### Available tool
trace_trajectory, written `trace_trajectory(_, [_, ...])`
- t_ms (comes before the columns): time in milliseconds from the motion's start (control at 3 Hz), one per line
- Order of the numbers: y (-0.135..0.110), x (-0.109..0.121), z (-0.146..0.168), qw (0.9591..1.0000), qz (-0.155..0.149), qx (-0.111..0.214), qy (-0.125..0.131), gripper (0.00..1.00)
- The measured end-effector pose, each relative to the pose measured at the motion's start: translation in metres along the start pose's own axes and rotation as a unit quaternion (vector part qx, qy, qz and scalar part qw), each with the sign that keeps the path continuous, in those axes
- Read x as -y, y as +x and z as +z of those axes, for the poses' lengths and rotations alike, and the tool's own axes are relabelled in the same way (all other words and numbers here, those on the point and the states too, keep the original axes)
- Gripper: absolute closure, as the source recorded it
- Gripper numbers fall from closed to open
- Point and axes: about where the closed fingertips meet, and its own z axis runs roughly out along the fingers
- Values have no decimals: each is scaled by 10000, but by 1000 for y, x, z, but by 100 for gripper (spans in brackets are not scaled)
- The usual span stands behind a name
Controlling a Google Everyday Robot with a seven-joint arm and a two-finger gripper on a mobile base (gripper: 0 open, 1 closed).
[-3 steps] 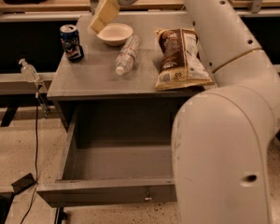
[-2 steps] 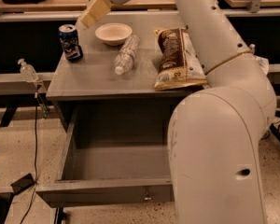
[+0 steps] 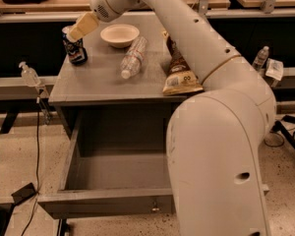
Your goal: Place pepsi can into top drawer
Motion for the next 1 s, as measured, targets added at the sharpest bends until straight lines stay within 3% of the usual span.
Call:
trace_trajectory(333, [0, 0, 0, 10000, 0, 0, -1, 0])
trace_trajectory(1000, [16, 11, 33, 9991, -3, 411, 130, 0])
